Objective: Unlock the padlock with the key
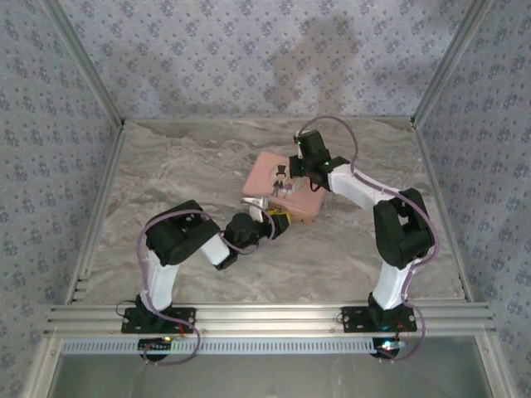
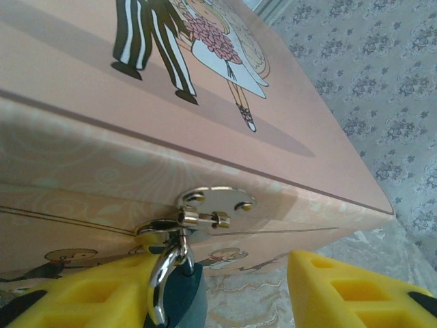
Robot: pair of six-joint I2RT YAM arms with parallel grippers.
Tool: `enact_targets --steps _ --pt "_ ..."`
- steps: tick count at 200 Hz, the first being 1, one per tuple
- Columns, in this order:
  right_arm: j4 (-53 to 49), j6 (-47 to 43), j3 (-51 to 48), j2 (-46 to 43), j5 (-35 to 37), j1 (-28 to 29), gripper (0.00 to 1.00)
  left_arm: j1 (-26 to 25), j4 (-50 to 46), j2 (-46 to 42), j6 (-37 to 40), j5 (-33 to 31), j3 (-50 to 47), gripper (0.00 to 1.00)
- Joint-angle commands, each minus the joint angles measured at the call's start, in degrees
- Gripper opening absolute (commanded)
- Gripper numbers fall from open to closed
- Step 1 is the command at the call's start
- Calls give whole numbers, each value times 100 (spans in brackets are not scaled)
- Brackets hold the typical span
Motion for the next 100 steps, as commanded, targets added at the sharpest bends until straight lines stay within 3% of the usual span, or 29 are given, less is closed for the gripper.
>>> enact_targets --steps 1,22,86,100 --pt "-203 33 -126 -217 -45 9 0 115 283 106 -92 249 72 42" --pt "-191 21 -170 -275 -37 11 0 210 146 104 -168 481 110 30" --pt "-184 22 -215 -443 -42 14 0 367 -207 82 -239 822 150 21" --pt "-186 26 -232 -484 -46 18 0 375 -281 91 -241 926 183 12"
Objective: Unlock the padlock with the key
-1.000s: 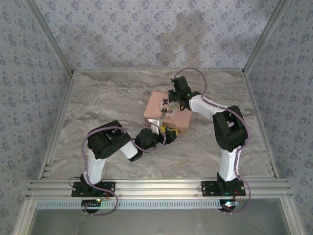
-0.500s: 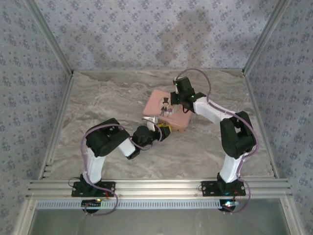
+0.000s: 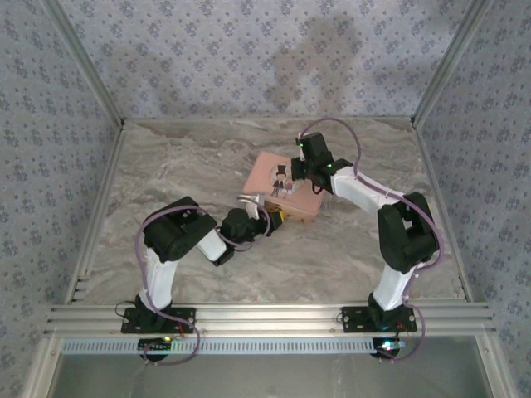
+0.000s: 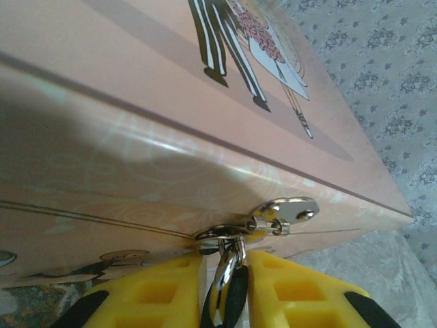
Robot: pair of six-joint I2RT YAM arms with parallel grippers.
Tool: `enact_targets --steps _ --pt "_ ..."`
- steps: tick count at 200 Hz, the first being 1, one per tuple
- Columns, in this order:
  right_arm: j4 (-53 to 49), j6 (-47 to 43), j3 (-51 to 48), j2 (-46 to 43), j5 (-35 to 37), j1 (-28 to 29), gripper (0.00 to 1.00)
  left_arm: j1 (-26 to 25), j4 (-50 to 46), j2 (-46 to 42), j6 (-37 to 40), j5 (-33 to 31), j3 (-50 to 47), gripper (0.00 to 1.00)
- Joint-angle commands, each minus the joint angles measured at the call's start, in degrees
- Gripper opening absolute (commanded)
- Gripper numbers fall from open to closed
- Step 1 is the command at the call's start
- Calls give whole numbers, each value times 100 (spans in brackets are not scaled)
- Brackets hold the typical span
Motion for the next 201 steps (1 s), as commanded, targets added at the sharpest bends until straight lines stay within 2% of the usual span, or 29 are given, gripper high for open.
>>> enact_targets --steps 1,46,93,128,165,201 --pt "-97 21 -77 -243 -46 22 0 31 -113 54 -35 288 160 11" --pt "-31 89 -276 -560 -174 18 0 110 -375 -87 -172 466 193 0" --pt "67 128 -865 -1444 -853 -46 0 107 -1429 -654 -234 555 228 0" --pt "125 423 -1586 -2499 -1301 -182 0 51 -1921 -890 -374 428 441 0" --pt "38 870 -2485 -3605 -1674 -239 0 -22 -2154 -772 -744 589 939 0" --pt "805 1788 -3788 -4733 -2464 -375 0 -10 -2615 -975 -956 671 1217 0"
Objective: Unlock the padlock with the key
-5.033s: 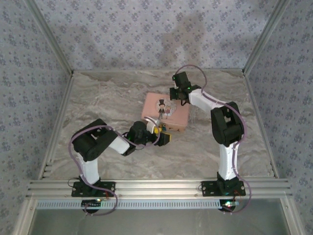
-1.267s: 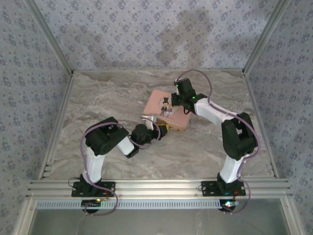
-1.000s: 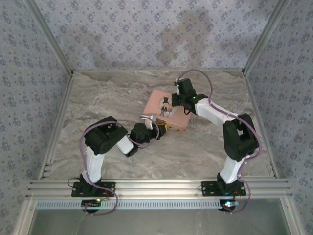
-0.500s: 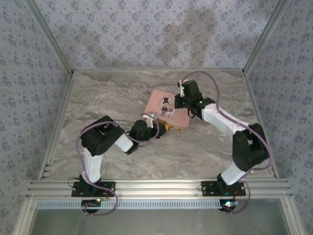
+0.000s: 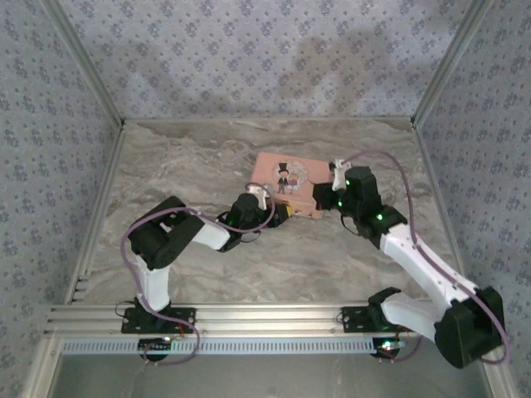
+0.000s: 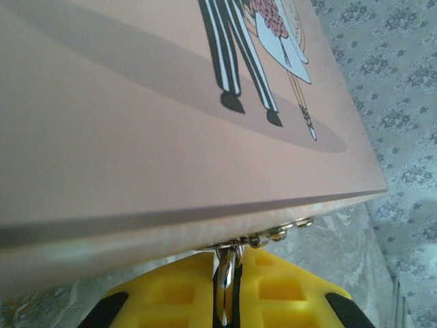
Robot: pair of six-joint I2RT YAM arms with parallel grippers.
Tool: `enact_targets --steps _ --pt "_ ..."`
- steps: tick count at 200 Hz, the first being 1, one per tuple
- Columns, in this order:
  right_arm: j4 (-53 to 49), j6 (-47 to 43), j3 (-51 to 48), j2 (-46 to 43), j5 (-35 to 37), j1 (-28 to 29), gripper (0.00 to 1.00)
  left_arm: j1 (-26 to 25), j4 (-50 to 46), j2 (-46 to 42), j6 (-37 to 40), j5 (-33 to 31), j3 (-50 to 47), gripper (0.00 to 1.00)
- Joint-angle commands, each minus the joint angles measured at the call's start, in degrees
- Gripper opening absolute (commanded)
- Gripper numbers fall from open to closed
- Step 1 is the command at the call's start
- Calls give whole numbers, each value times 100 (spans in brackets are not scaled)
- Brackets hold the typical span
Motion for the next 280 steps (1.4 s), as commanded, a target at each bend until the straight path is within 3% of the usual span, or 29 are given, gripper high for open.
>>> enact_targets --steps 1,59,81,132,280 --pt "516 802 -727 -575 -755 -106 0 -21 -205 -288 -211 161 295 0" --pt "1647 1924 -1996 -1384 -1302 -208 0 38 -634 -679 -468 212 518 0" --pt "2273 2308 -2438 -1475 -1323 -221 0 86 -599 -735 -623 278 569 0" --pt "2649 2738 -2887 -1469 -1043 -199 0 161 -602 -789 -949 444 674 0" --pt "5263 3420 -2800 1078 -811 214 0 208 -489 -762 -1336 766 846 0"
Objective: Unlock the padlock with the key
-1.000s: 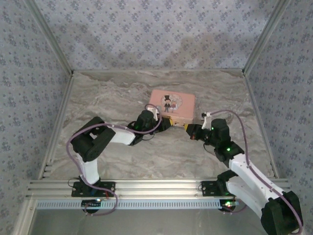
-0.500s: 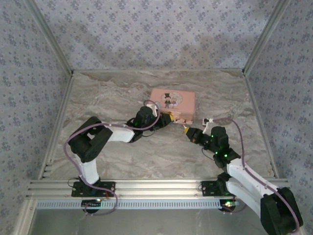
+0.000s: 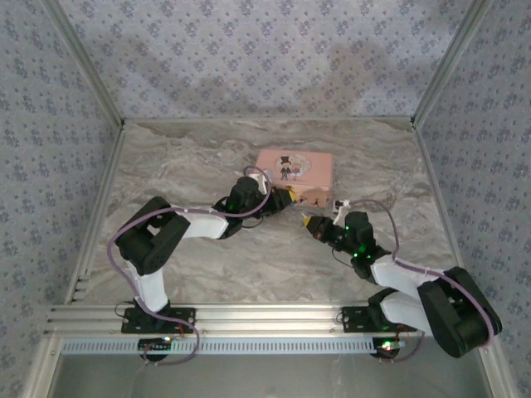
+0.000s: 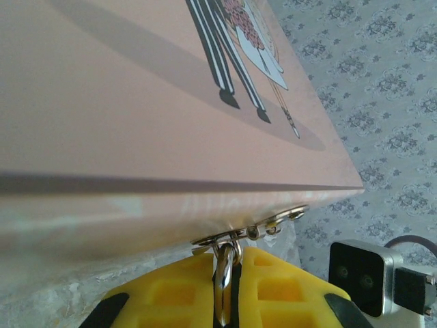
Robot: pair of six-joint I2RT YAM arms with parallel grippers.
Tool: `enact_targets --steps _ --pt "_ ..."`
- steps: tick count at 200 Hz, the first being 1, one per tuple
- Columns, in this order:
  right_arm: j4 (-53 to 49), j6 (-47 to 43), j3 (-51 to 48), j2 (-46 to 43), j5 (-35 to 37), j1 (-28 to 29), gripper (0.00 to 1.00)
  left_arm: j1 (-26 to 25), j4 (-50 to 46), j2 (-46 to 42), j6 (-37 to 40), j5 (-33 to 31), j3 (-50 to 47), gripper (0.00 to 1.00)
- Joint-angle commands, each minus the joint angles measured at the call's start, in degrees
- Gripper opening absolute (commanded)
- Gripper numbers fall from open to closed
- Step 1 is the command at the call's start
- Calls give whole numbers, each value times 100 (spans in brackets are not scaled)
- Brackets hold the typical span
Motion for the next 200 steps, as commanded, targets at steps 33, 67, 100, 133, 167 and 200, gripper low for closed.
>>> enact_targets --steps 33,67,100,133,167,200 --pt "1343 382 299 877 6 87 0 35 447 -266 -223 277 190 0" --pt "1765 540 397 1265 -51 105 0 48 578 -224 -304 296 159 0" --pt "1837 551 405 1315 20 120 0 53 700 -214 -351 297 97 0" --pt "1871 559 442 1329 -7 122 0 63 781 -205 -378 308 80 0" --pt "1995 595 440 1388 -55 118 0 61 816 -181 -397 319 80 0" --pt "2126 663 432 1422 -113 118 0 70 973 -135 -468 319 36 0"
